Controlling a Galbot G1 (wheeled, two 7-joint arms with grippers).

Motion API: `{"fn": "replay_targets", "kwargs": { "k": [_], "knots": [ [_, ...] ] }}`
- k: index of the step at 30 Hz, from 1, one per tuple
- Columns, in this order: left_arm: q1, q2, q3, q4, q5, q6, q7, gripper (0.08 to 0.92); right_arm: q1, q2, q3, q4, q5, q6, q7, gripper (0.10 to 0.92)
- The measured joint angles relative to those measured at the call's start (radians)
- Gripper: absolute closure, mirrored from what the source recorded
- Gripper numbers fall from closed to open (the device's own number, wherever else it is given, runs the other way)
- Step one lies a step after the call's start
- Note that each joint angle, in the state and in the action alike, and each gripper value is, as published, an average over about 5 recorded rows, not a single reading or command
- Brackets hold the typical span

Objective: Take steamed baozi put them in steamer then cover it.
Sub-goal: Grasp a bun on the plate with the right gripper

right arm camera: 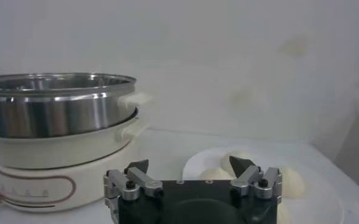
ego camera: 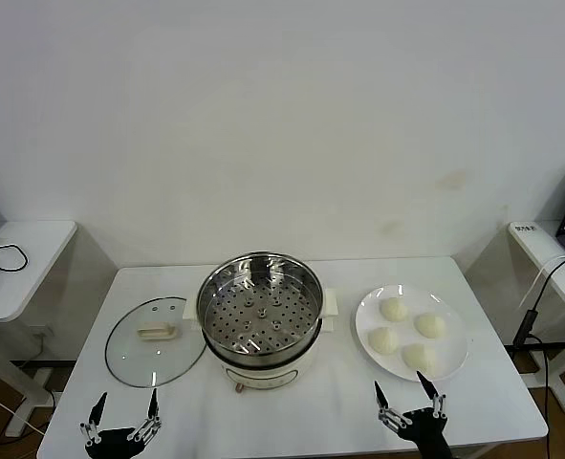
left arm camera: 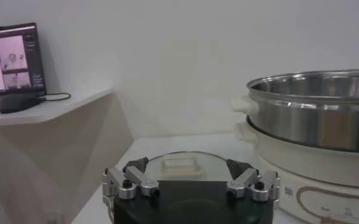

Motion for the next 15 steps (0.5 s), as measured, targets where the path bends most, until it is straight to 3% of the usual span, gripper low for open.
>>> {"fn": "replay_targets", "kwargs": {
  "k": [15],
  "knots": [
    [-0.023,0.020,-0.023,-0.040,0.049,0.103,0.020,0.177,0.174,-0.132,0.117,-0.057,-0.234,-0.120,-0.017,0.203]
  ]
}}
